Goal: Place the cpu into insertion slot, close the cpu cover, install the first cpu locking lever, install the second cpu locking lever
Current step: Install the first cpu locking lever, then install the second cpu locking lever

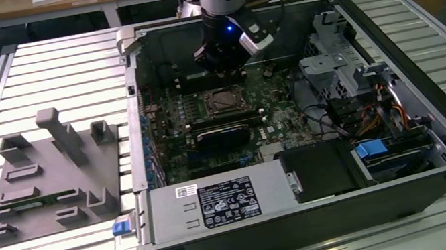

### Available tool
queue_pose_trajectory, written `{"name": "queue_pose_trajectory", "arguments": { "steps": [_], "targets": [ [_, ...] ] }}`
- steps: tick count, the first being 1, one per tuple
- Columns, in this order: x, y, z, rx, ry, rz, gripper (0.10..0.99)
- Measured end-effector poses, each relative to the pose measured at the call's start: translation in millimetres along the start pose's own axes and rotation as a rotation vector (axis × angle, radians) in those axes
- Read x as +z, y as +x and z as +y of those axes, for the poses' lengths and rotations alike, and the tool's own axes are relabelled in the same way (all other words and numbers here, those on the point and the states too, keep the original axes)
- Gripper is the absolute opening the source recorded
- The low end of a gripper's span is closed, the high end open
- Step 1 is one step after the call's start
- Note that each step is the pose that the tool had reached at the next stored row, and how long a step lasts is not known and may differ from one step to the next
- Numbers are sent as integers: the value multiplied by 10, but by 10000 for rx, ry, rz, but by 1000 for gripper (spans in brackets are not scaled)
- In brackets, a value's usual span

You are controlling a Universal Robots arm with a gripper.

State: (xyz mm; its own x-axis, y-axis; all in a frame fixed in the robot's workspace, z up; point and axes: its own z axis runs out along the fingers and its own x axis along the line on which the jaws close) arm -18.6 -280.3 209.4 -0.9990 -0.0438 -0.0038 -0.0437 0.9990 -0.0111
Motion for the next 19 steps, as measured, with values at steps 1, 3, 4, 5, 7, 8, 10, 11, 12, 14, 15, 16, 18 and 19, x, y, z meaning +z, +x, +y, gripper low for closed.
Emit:
{"name": "queue_pose_trajectory", "arguments": {
  "steps": [1, 3, 4, 5, 7, 8, 10, 11, 12, 14, 15, 16, 18, 19],
  "targets": [
    [0, -1, -1, -1, 0, 0, 106],
    [0, -5, -2, -1, 0, 0, 106],
    [0, -6, -2, 0, 0, 0, 106],
    [0, -8, -2, 0, 0, 0, 106],
    [0, -9, -4, 0, -1, -1, 106],
    [0, -10, -6, 0, -1, 0, 106],
    [0, -10, -10, 0, 1, 0, 106],
    [0, -10, -14, 0, 1, 1, 106],
    [0, -10, -19, 1, 0, 0, 106],
    [0, -10, -30, 0, 0, 0, 106],
    [1, -9, -36, 0, 0, 0, 106],
    [1, -9, -44, 1, 1, 0, 106],
    [2, -8, -63, 1, -1, 0, 106],
    [3, -8, -74, 1, -1, 0, 106]
  ]
}}
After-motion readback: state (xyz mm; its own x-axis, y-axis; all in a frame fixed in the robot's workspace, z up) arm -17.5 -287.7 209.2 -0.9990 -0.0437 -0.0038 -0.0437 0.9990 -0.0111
